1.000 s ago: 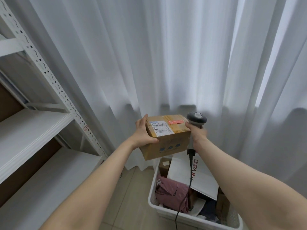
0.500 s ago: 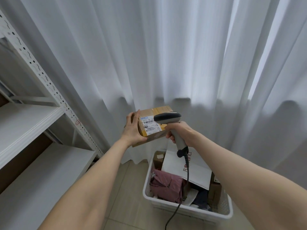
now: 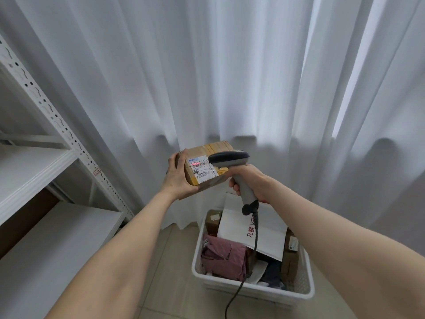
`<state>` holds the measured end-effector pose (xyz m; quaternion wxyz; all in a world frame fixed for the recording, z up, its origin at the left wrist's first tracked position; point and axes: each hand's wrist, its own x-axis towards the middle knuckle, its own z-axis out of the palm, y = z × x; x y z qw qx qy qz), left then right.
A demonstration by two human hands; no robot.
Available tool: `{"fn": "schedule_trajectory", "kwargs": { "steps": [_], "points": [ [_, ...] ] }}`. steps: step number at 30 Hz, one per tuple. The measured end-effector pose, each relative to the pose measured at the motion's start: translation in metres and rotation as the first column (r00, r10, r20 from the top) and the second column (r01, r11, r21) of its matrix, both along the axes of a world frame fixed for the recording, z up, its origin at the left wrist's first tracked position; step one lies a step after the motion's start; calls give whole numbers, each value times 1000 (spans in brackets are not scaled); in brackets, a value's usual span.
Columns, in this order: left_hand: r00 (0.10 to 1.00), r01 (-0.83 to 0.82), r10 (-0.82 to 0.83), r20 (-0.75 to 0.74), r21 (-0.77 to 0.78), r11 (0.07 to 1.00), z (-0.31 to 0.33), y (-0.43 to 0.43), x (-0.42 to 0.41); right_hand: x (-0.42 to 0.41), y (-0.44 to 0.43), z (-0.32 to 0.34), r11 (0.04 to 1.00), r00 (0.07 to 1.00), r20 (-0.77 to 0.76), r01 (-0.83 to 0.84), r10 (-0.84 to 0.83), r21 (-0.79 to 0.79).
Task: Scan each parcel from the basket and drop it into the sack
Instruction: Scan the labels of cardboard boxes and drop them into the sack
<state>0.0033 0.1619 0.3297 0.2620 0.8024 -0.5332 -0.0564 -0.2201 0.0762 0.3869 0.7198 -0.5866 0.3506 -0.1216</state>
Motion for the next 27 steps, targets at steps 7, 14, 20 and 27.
{"fn": "schedule_trajectory", "kwargs": {
  "steps": [7,14,20,27],
  "points": [
    [1000,2,-2,10,-21,1000,0,-2,3,2,4,10,999,999,-15,-40,40,-26],
    [1000,9,-9,-10,-40,999,2,-1,3,2,10,12,998,999,-18,-47,46,-51],
    [1000,-4,2,-31,-43,999,1,1,10,1,11,15,997,999,-36,-34,32,-70],
    [999,-7,5,-45,-43,999,1,3,15,3,16,19,996,998,-43,-39,35,-83]
  ]
}}
